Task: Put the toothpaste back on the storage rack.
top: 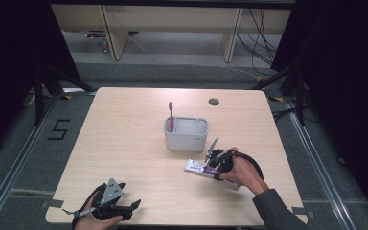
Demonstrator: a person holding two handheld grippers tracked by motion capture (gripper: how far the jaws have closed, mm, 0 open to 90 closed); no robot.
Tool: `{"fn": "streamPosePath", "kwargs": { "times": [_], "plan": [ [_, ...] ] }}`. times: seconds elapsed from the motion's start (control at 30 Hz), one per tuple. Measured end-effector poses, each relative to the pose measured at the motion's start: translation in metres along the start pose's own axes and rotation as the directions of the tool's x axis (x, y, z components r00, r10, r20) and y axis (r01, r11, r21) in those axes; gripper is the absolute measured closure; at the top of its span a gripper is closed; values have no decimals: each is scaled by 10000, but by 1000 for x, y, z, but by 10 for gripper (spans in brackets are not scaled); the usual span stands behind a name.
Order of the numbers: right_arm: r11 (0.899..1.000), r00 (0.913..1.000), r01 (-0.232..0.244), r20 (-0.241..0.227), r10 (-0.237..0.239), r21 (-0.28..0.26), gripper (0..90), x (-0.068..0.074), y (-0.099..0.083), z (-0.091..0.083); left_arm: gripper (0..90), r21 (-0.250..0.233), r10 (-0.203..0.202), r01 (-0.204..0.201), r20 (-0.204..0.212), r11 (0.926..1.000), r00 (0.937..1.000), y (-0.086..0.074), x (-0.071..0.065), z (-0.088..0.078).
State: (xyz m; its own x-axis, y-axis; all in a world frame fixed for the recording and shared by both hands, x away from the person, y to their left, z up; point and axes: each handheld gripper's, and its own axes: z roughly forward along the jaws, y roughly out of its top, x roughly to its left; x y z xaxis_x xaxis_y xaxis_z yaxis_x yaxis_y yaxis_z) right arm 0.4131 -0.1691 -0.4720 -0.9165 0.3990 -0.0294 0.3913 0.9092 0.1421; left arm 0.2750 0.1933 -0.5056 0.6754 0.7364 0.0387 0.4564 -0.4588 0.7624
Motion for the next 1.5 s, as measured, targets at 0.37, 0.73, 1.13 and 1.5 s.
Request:
{"fn": "streamPosePath", "kwargs": {
  "times": [0.37,0.73,1.13,1.5],
  "plan": [
    [9997,9994,93,332,-100,234,731,2,2,-3,196,-136,-81,81,-2,9999,10000,0,0,0],
    [9995,9996,58,285,-67,311,736,1,1,-5,199,-145,-126,126,-2,9998,9999,0,0,0],
    [9998,9999,-115,52,116,-154,740,1,-1,-14,201,-162,-141,141,3,9998,9999,0,0,1],
    [9965,9999,-143,22,146,-824,741,-3,-2,-28,201,-166,-157,157,4,9997,9999,0,0,0]
  ]
}}
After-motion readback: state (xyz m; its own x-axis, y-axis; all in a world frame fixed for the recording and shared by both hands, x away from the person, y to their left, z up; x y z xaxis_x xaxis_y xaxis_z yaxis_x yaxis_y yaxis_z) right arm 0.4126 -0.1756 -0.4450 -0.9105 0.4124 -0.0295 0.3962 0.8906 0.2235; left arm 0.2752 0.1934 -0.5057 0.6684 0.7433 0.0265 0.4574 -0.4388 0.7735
